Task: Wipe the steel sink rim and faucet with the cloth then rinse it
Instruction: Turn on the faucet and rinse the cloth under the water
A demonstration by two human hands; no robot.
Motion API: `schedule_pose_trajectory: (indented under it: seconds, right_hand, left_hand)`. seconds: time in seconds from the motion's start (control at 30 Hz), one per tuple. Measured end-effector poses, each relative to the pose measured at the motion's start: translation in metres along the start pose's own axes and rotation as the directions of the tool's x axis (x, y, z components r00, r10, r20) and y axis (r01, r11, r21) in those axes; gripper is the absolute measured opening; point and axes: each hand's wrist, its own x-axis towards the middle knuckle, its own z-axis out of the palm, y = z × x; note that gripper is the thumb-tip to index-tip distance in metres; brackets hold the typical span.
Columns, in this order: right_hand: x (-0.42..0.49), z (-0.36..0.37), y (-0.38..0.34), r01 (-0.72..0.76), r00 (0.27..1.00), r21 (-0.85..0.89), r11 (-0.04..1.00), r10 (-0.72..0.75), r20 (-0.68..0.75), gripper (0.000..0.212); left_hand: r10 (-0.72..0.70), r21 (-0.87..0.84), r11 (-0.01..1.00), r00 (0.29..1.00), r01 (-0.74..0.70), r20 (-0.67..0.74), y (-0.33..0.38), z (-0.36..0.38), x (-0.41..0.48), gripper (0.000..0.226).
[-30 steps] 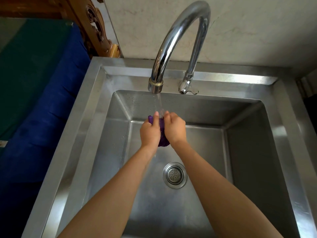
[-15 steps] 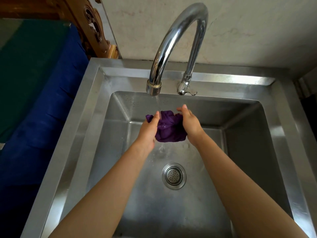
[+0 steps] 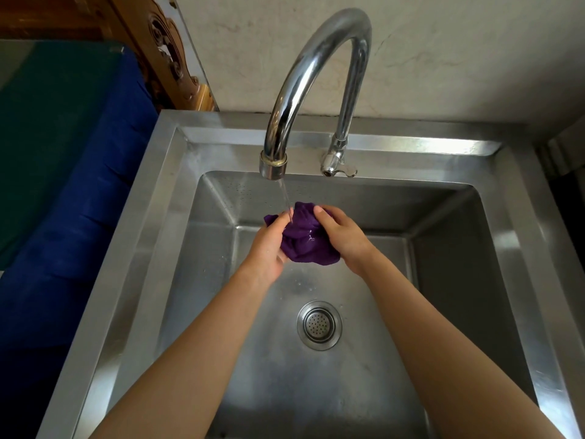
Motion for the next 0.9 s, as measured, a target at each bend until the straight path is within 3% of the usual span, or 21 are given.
schedule_pose_trajectory:
  seconds: [0.13,0.27,0.33,0.43,0.53,0.67,0.9]
  right_hand:
    - [0.000,0.002,0.001,0.063,0.994,-0.057,0.996,-0.068,-0.088,0.016]
    - [-0.005,0.008,0.001,0.170,0.985,0.008,0.985,-0.171,0.020,0.008]
    - [-0.005,0.012,0.003,0.244,0.967,-0.065,0.967,-0.239,0.084,0.009]
    - [-0.003,0.016,0.005,0.359,0.933,-0.205,0.911,-0.353,0.067,0.016]
    - [-0.001,0.017,0.006,0.367,0.926,-0.323,0.872,-0.374,0.041,0.021]
    - [-0.010,0.025,0.010,0.281,0.947,-0.443,0.851,-0.320,-0.015,0.028]
    - [-0.009,0.055,0.008,0.243,0.927,-0.342,0.908,-0.321,-0.193,0.025]
  left_hand:
    - [0.049,0.030,0.998,0.995,-0.046,-0.083,0.002,-0.012,0.004,0.016]
    - [0.017,-0.033,0.999,0.998,-0.019,-0.067,0.005,-0.014,-0.002,0.013]
    - [-0.083,0.000,0.997,0.996,0.083,0.027,0.006,-0.017,-0.002,0.028]
    - [-0.164,0.237,0.960,0.985,0.147,0.056,-0.001,-0.020,0.000,0.051]
    - [-0.067,0.301,0.952,0.998,0.064,-0.002,-0.009,-0.019,0.002,0.047]
    - [0.108,0.340,0.940,0.976,-0.038,-0.191,-0.014,-0.014,0.002,0.034]
    - [0.212,0.269,0.955,0.919,-0.123,-0.332,-0.027,0.002,0.003,0.043]
